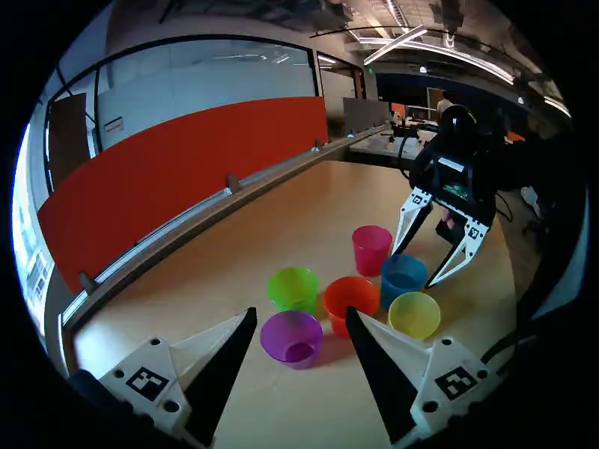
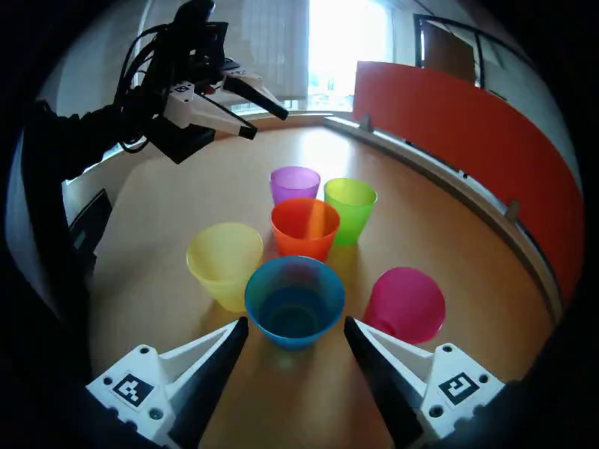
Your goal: Pour water
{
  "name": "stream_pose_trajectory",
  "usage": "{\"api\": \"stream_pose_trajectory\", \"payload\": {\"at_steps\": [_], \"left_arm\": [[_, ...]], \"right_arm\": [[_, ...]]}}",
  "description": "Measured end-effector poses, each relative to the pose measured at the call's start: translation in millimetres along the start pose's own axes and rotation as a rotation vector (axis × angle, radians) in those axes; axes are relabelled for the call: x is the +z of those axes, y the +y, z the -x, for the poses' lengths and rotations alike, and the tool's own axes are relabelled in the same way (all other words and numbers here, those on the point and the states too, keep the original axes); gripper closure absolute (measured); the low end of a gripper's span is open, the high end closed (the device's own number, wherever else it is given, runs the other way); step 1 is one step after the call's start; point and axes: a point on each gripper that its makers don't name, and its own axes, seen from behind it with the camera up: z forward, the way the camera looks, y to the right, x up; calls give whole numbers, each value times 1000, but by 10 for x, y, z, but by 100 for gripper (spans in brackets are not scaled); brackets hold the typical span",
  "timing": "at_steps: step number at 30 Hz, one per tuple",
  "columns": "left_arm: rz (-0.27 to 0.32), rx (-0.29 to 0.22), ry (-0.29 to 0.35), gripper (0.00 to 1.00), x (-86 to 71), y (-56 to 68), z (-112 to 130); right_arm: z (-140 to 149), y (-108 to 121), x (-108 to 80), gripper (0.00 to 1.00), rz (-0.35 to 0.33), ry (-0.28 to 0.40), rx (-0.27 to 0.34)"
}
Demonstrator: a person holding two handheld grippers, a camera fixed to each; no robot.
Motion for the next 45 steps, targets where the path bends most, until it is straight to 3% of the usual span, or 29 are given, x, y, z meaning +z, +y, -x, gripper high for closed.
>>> {"api": "stream_pose_trajectory", "payload": {"at_steps": [21, 27, 33, 45], "left_arm": [[2, 5, -3, 13, 33, -26, 41], [2, 4, -7, 13, 35, -26, 51], [-2, 4, -7, 13, 34, -30, 53], [-10, 7, -3, 13, 27, -31, 30]], "right_arm": [[-60, -6, 238, 1, -12, 15, -19], [-41, -1, 273, 6, -6, 14, -22], [-47, -4, 276, 11, -8, 23, -11], [-121, -11, 189, 12, -8, 60, 8]]}}
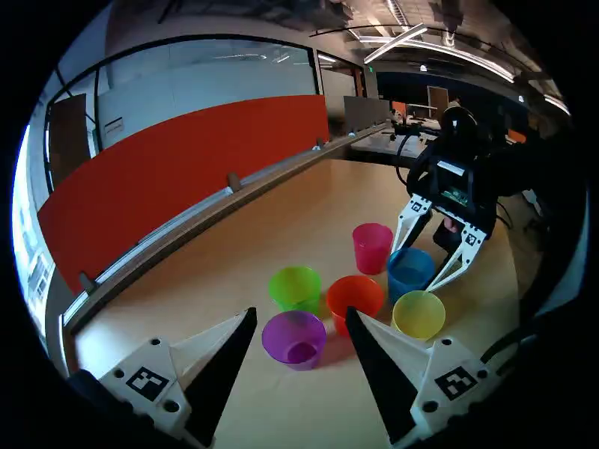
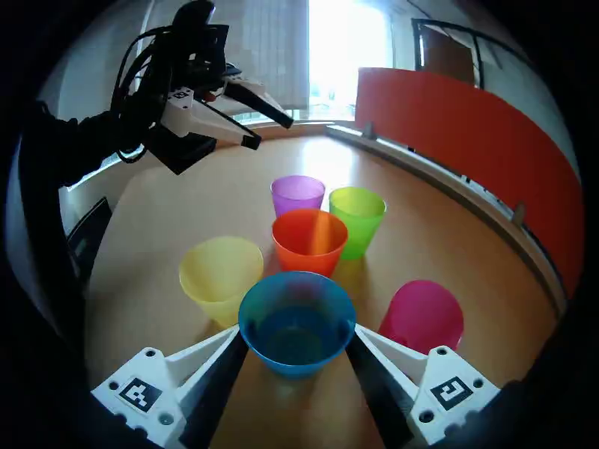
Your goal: Pour water
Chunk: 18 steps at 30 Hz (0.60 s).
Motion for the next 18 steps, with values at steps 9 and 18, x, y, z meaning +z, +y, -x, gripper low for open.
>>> {"api": "stream_pose_trajectory", "payload": {"at_steps": [9, 18], "left_arm": [[-5, 5, 8, 13, -23, 1, -51], [-4, 10, 13, 13, -24, 14, -105]], "right_arm": [[-193, -3, -152, 12, 18, 44, -14], [-425, 33, -317, 12, 45, 101, -19]]}}
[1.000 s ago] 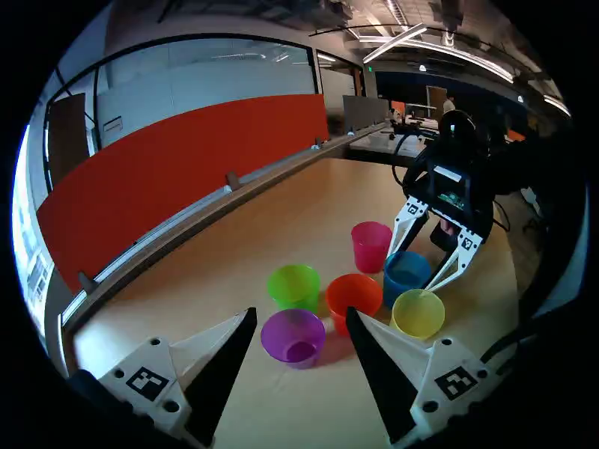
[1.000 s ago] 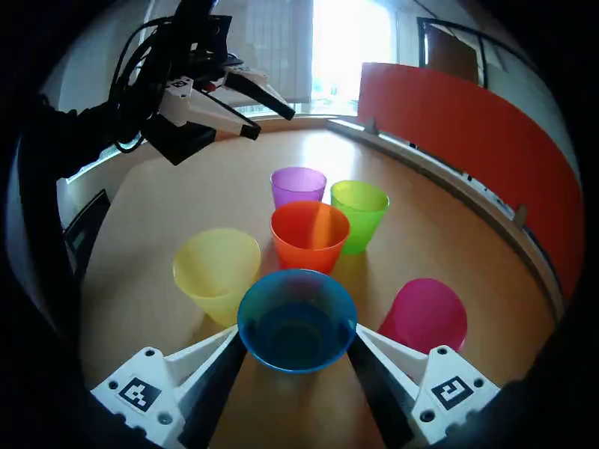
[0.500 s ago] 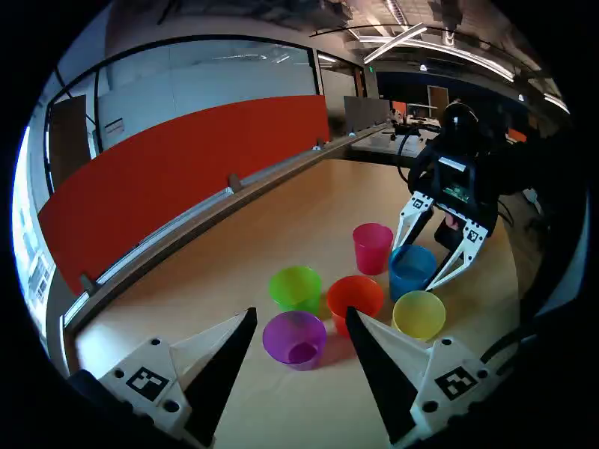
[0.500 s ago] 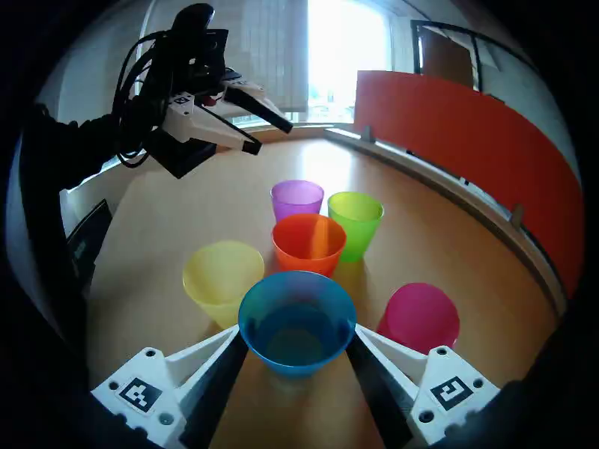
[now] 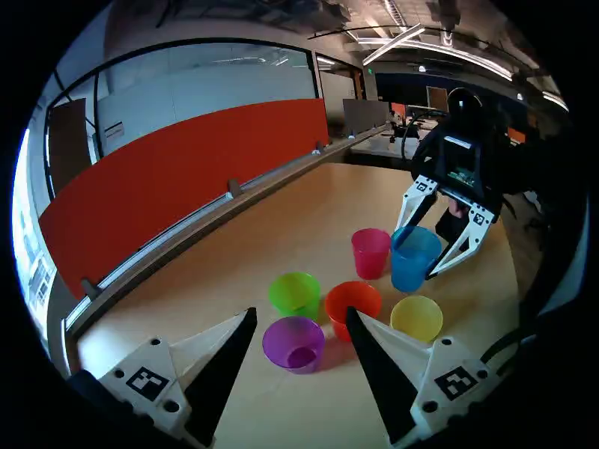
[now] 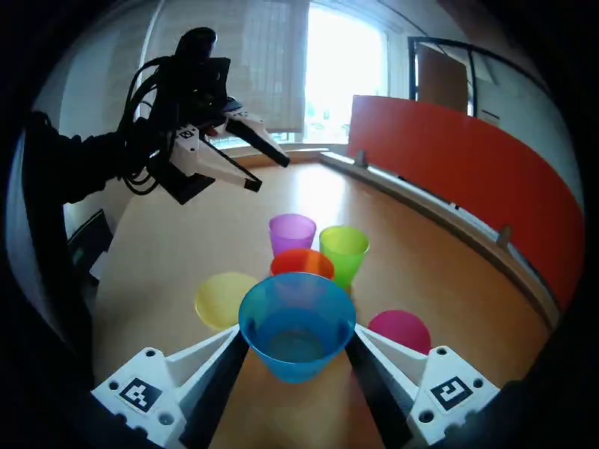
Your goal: Pour water
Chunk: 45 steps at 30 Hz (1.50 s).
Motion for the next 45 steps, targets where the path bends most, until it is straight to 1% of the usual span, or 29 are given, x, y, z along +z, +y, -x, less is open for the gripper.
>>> {"api": "stream_pose_trajectory", "payload": {"at_steps": [5, 11, 18, 26, 30, 39, 45], "left_arm": [[1, 2, -4, 13, 2, 21, -11], [3, -5, -14, 13, 31, 25, -7], [6, -18, -25, 13, 107, 12, 10], [8, -31, -31, 13, 180, -15, 32], [1, -32, -32, 13, 201, -48, 35], [0, -40, -27, 13, 217, -81, 17], [4, -40, -30, 13, 244, -84, 18]], "right_arm": [[-121, 46, -70, 12, 18, 33, -3], [-307, 109, -158, 12, 41, 89, -4], [-534, 176, -252, 12, 68, 162, -5], [-720, 273, -340, 12, 94, 222, -3], [-812, 313, -389, 12, 102, 255, 2], [-927, 366, -449, 12, 117, 292, -2], [-1031, 391, -474, 12, 122, 322, 7]]}}
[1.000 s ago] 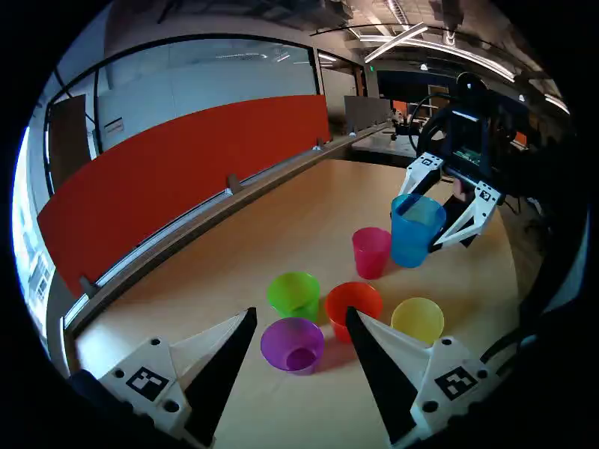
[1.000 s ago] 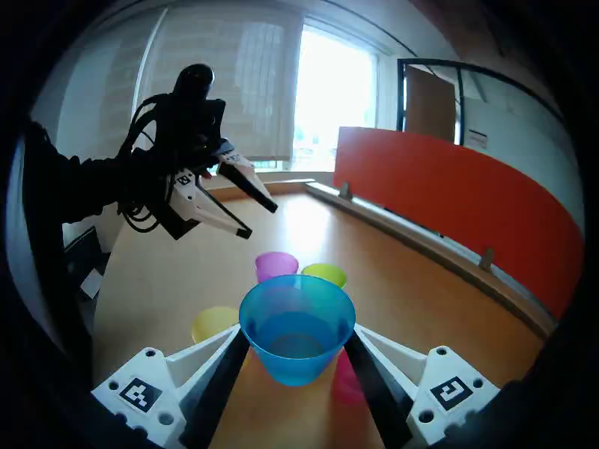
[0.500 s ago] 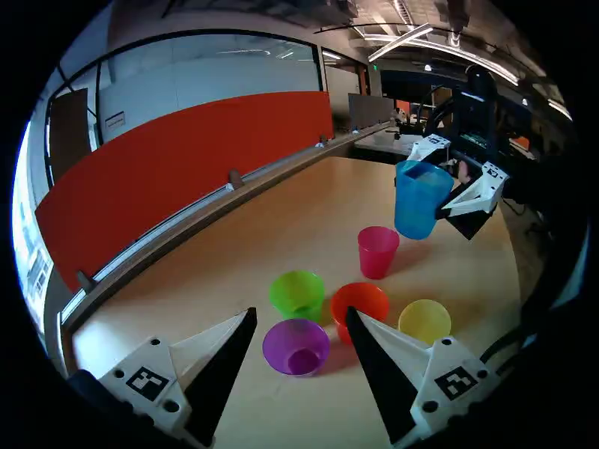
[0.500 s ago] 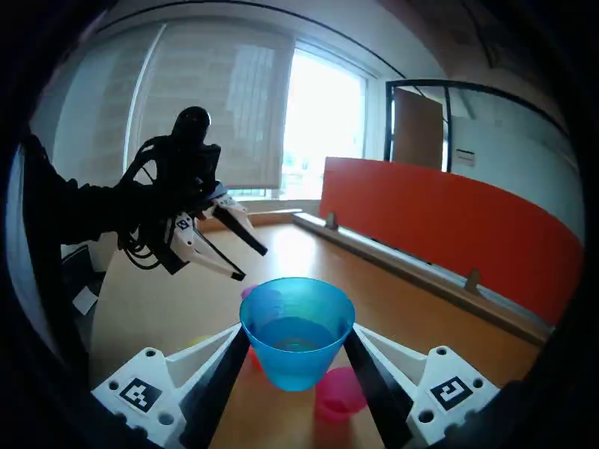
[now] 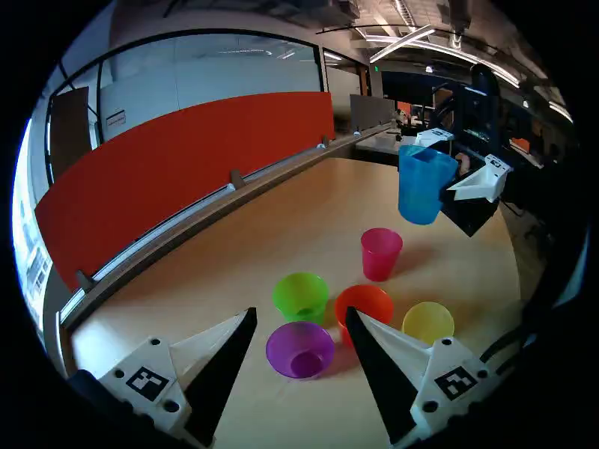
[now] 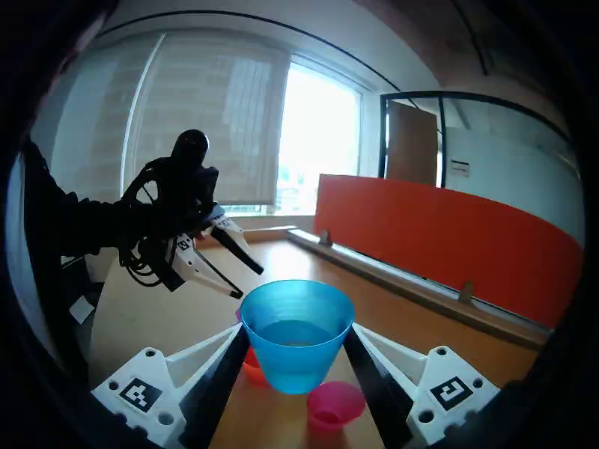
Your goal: Pour water
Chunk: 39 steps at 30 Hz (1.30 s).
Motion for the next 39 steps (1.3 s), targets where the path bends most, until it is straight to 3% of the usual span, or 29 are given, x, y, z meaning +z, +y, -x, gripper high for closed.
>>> {"api": "stream_pose_trajectory", "payload": {"at_steps": [18, 39], "left_arm": [[32, -9, -26, 13, 135, -46, 37], [58, 2, -103, 13, 447, -134, 211]], "right_arm": [[-260, 71, 15, 12, -4, 103, 37], [-241, 115, 48, 12, -11, 101, 25]]}}
